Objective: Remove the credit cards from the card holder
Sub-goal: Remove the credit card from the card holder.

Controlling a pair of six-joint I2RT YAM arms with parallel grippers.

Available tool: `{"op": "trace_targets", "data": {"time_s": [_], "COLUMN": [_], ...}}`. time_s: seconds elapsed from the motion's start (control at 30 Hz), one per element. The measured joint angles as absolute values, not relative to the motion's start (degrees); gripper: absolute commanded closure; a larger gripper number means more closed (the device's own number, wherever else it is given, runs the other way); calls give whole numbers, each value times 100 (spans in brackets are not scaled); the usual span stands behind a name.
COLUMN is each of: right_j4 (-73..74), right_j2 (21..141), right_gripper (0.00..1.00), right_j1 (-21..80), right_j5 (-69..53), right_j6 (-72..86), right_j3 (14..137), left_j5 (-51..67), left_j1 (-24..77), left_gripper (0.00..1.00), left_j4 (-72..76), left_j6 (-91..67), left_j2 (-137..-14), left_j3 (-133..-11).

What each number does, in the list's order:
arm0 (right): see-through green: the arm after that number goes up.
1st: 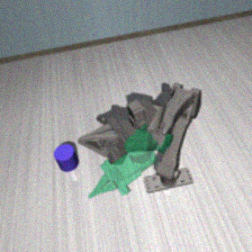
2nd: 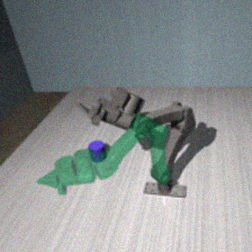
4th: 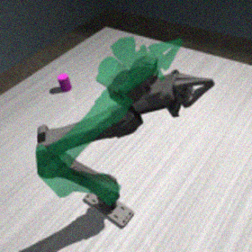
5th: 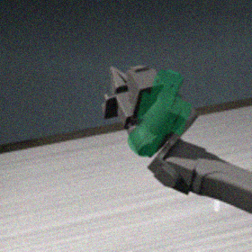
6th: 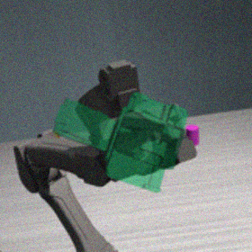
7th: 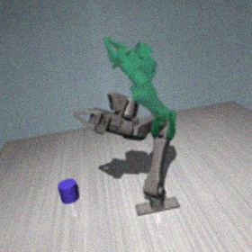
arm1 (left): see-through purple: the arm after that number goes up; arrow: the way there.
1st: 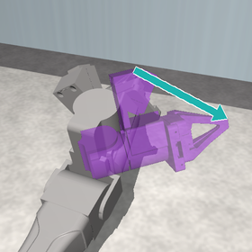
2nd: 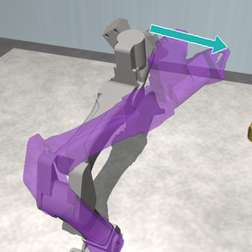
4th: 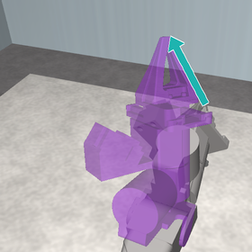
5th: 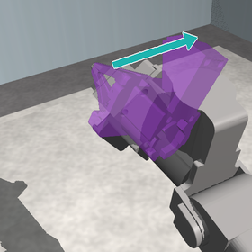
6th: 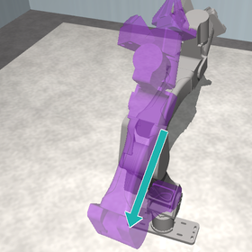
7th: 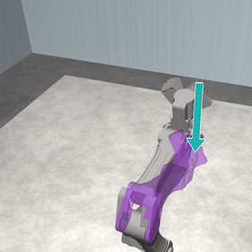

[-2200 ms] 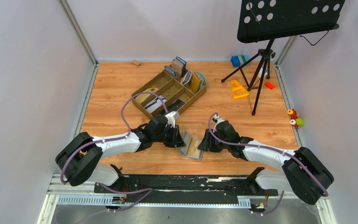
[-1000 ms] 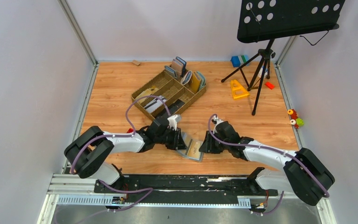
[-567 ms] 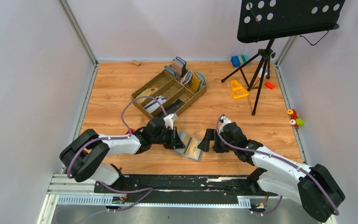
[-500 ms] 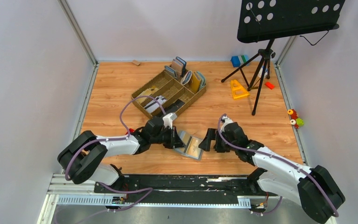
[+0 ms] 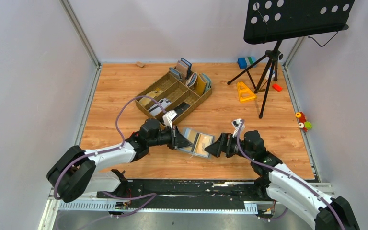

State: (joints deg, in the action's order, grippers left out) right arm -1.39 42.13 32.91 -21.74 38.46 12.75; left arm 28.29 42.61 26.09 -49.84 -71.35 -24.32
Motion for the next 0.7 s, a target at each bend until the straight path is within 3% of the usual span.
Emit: {"op": "trace_targets", "data": {"time_s": [0.43,0.53,0.7], "right_j4": [-703,-893,-1170], "right_j2": [3660,3780,3813], "right_gripper": [2,14,43], "right_j1": [3291,3291,3291], "right_j5": [-2615,-2727,-2899], "right_j6": [3916,3955,4125], "right_j3": [1011,1011,1002], "left_j5": [3203,3293,3343], "left_j1": [4259,4261,4261], "left_gripper": [100,100,100], "left_j4": [3660,3964,4451], "left_j6": [-5577,-5767,-6012], "left_j2": [-6847,-6847,-6858], "left_j3": [-2029,-1997,-1929]}}
